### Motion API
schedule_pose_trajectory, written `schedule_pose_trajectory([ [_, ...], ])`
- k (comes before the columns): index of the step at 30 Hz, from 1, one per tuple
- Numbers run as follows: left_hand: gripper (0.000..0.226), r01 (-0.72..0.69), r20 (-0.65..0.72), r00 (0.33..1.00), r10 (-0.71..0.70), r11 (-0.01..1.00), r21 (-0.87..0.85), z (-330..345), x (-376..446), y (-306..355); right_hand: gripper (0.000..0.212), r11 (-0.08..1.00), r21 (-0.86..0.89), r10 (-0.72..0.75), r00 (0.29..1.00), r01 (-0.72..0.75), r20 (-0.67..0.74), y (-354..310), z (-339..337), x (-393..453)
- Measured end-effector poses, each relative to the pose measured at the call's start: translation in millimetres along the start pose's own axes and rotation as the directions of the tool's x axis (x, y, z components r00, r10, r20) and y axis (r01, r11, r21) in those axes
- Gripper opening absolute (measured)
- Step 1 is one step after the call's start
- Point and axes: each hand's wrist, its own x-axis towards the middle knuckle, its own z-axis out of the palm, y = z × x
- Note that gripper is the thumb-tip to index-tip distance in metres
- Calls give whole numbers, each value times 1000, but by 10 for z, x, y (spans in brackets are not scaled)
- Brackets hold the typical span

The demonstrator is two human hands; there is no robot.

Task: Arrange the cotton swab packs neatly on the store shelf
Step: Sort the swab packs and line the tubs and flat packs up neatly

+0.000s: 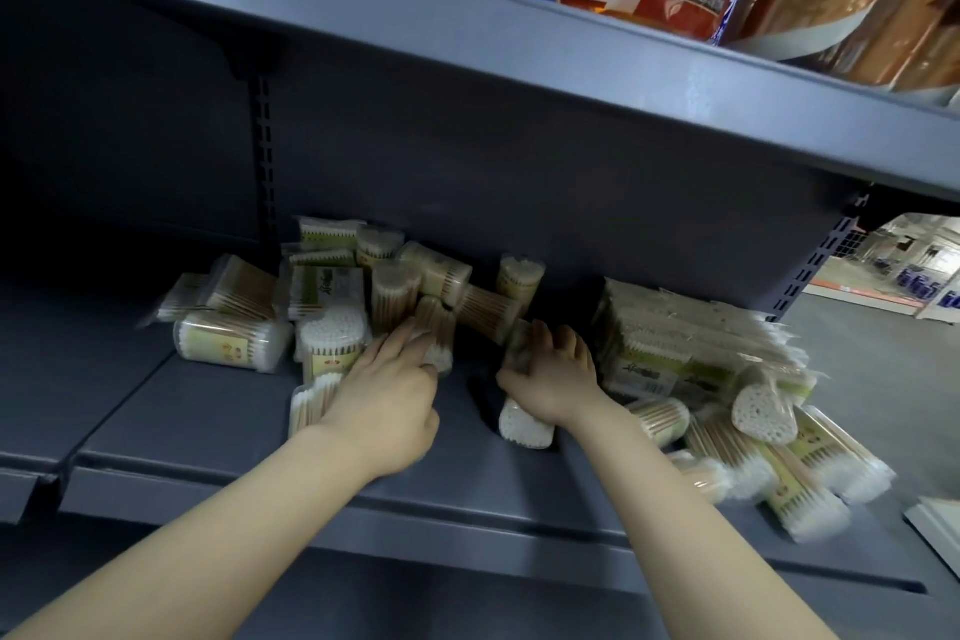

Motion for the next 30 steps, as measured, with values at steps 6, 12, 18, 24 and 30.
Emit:
schedule_pose_trajectory([
  [6, 37, -111, -167, 979, 120, 992, 65, 16, -13, -51, 95, 1000, -6, -21, 998, 21, -54, -19, 71, -182],
  [12, 23, -123, -375, 916, 146, 989, 84, 30, -36, -181, 107, 989, 75, -116, 979, 130, -168, -135, 291, -275],
  [18, 39, -73, -388, 919, 67, 997, -1, 1, -60, -276, 106, 961, 184, -169, 967, 204, -189, -382, 359, -333],
  [24, 41, -40, -396, 917, 41, 999, 10, 27, -26, -321, 96, 937, 278, -161, 967, 213, -199, -477, 411, -302],
  [30, 42, -17, -440, 898, 21, 1000, 13, 46, 45, -289, 77, 888, 375, -172, 949, 265, -265, -463, 409, -302],
])
